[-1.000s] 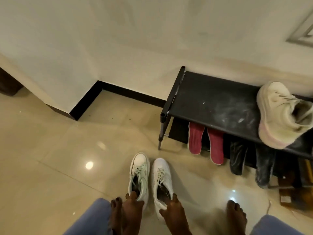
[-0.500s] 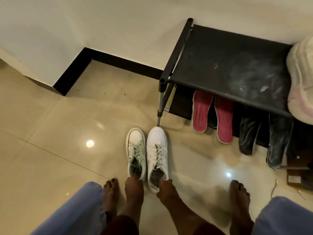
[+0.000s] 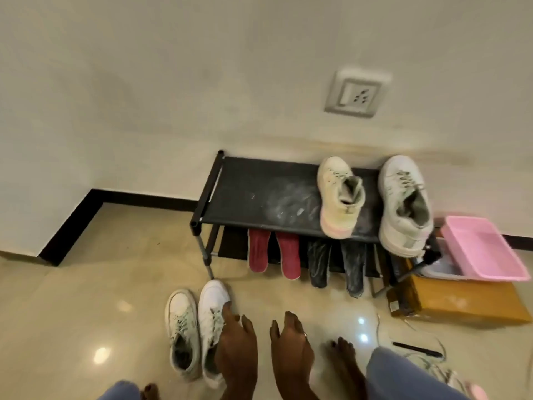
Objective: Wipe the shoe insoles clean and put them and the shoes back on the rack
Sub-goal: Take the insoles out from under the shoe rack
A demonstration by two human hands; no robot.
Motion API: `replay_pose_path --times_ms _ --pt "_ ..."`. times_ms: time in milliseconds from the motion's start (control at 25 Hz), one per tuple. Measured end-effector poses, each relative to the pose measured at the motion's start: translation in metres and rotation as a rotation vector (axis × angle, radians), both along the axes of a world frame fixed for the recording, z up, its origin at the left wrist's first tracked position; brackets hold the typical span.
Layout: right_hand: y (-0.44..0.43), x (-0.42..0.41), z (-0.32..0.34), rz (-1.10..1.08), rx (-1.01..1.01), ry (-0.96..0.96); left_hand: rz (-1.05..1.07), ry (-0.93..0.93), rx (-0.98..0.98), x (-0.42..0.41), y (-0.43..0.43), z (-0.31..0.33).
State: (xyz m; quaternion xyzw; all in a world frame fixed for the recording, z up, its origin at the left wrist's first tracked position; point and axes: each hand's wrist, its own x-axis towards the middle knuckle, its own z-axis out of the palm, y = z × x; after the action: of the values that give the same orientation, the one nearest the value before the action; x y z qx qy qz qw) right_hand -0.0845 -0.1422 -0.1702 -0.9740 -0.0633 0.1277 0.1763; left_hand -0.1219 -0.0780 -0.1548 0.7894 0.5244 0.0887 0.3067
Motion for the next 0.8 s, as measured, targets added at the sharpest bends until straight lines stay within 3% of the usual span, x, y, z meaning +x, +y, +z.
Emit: replay_pose_path --times_ms 80,160,240,360,560,640,800 --pt "-0.033 0.031 0.035 -0.072 0.045 -0.201 -0.18 -0.187 0.157 0.041 -0.019 0.023" --pt "-0.059 0.069 0.065 -0.189 0.155 -0.34 -0.341 -0.301 0.137 0.092 -0.032 0.053" --pt "-0.082 0.11 0.096 -0.347 0.291 -0.441 -0.519 -0.31 0.162 0.136 -0.042 0.084" --pt "-0.107 0.17 0.125 -0.456 0.232 -0.414 -0.674 -0.26 0.134 0.193 -0.054 0.116" --pt "-0.128 0.233 0.128 -0.373 0.245 -0.089 -0.608 0.073 0.054 0.244 -0.063 0.117" --pt "-0.13 0.239 0.122 -0.361 0.31 -0.068 -0.525 0.032 0.063 0.249 -0.065 0.11" --pt "-0.133 0.23 0.115 -0.327 0.238 -0.232 -0.466 -0.117 0.056 0.246 -0.063 0.104"
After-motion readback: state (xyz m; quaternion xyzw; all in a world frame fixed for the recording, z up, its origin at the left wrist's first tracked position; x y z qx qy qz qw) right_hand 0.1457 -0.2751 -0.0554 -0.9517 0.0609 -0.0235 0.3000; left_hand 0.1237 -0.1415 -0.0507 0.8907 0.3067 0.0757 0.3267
